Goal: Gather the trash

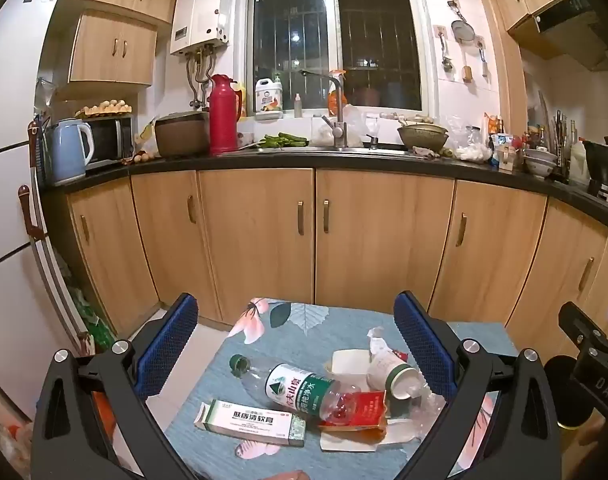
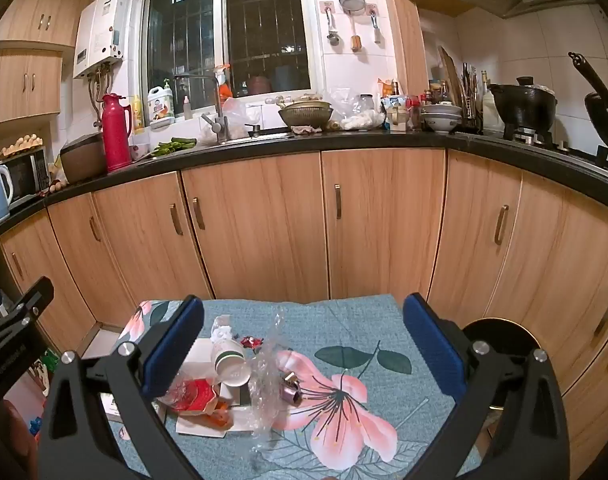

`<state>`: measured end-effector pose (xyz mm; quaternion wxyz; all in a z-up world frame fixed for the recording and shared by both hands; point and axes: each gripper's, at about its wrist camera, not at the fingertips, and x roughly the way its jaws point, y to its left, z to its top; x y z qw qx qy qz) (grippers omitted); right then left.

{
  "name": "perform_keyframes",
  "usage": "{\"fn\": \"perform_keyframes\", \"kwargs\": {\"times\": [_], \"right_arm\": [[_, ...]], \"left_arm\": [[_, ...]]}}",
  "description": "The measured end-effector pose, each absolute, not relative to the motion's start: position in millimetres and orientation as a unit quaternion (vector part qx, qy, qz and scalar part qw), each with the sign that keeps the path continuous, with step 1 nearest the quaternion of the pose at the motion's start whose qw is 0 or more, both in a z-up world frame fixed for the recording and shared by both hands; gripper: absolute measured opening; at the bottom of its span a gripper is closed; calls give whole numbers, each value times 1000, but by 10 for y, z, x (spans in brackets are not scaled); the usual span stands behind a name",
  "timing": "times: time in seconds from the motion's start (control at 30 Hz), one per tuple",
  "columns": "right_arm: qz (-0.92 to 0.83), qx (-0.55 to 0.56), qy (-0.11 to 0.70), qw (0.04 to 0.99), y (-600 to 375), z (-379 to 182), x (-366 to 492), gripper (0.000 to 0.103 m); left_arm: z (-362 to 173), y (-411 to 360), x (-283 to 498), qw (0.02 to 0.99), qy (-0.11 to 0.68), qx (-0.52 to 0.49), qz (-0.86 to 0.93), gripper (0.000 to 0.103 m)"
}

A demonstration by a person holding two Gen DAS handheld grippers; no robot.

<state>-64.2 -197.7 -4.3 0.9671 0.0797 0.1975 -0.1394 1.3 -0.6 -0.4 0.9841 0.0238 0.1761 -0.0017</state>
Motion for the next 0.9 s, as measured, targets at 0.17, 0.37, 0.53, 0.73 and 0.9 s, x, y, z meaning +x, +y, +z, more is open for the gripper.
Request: {"fn": "perform_keyframes", "kwargs": {"times": [0.17, 0.37, 0.53, 0.73, 0.9], "right_arm": [[-138, 81, 196, 968, -1975, -43, -643, 100], [-140, 80, 195, 968, -1984, -39, -647, 100], [-140, 80, 195, 968, -1958, -46, -652, 100], [-139, 80, 196, 967, -1972, -41, -646, 100], [-139, 80, 197, 967, -1973, -41, -641, 100]], "left_arm": [[1, 27, 35, 983, 181, 11, -4, 95], [-44, 48, 49, 984, 180, 13, -5, 95], [-65, 35, 41, 984, 177, 15, -5, 95], [-64, 52, 33, 985, 173, 13, -4, 95], [-60, 11, 22, 984, 175, 14, -5, 95]]}}
